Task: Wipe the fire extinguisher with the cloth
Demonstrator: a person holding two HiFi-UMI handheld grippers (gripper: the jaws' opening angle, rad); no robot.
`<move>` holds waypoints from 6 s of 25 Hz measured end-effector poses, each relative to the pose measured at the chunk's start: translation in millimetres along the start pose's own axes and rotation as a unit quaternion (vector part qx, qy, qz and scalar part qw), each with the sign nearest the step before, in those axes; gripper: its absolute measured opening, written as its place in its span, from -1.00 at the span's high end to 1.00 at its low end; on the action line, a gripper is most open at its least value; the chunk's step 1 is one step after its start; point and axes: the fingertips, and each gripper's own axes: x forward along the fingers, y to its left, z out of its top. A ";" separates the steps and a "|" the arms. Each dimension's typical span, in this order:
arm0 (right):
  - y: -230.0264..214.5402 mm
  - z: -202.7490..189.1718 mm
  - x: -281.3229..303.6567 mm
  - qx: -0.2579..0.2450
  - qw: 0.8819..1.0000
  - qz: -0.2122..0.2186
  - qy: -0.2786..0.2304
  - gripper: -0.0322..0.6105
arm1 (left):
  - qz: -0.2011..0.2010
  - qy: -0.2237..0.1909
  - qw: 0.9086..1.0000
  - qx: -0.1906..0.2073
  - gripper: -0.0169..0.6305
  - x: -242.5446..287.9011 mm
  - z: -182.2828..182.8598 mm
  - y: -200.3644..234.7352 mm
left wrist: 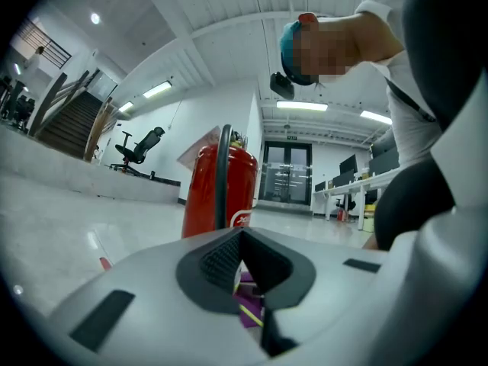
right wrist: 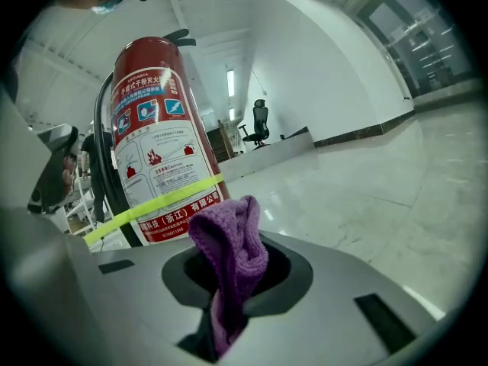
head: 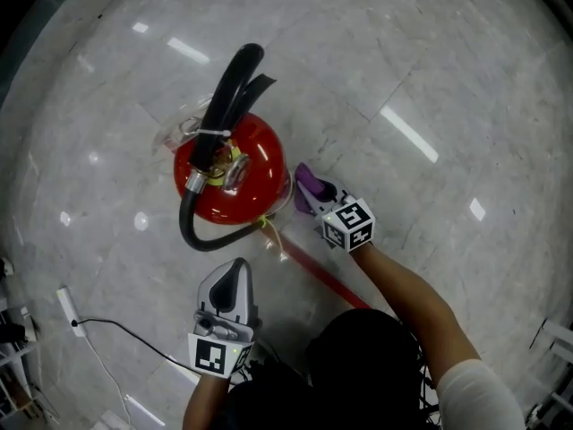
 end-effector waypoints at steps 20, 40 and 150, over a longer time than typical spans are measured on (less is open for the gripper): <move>65.0 103.7 -48.1 0.019 0.994 0.074 -0.074 0.72 | -0.026 -0.009 0.998 0.057 0.94 10.5 24.0 -29.5; 135.9 220.5 -101.3 -0.064 0.987 0.084 -0.118 0.72 | 0.056 0.013 0.998 0.037 0.94 17.9 25.2 -5.3; 221.1 222.7 -107.4 -0.017 0.983 -0.029 -0.183 0.72 | -0.093 -0.002 0.995 0.022 0.93 -8.7 62.2 42.7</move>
